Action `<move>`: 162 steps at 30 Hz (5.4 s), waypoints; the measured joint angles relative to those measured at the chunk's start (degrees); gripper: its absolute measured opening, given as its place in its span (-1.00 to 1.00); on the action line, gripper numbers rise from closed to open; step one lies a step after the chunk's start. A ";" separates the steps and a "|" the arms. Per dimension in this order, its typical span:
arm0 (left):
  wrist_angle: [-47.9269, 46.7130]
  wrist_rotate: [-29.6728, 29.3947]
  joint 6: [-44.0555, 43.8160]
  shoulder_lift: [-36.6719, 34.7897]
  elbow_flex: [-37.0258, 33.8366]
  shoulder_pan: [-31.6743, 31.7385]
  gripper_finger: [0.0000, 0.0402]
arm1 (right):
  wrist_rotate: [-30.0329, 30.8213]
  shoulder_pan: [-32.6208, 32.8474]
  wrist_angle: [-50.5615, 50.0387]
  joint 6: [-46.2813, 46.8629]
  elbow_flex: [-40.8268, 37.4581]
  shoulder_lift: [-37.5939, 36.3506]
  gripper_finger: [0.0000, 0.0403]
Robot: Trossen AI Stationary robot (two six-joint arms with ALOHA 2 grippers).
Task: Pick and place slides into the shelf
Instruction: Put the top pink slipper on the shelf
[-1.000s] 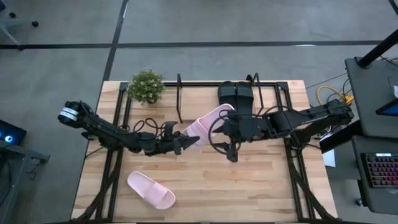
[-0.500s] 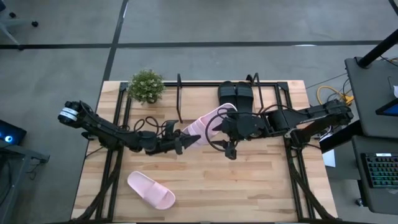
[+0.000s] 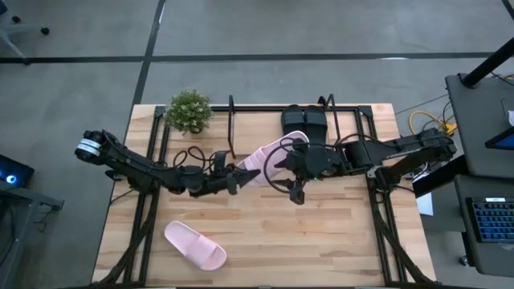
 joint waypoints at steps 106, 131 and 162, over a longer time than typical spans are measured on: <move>-0.28 12.89 8.99 -26.48 -15.92 0.75 -0.38 | -13.98 -8.85 -2.71 -8.31 -0.31 -5.68 -0.96; -0.44 13.69 8.51 -28.96 -20.72 0.72 -0.38 | -50.47 -27.68 -27.65 -28.23 23.00 10.67 -0.96; -1.92 11.53 8.92 -29.18 -21.70 0.72 -0.38 | -77.18 -45.63 -45.43 -57.49 42.03 22.88 -0.96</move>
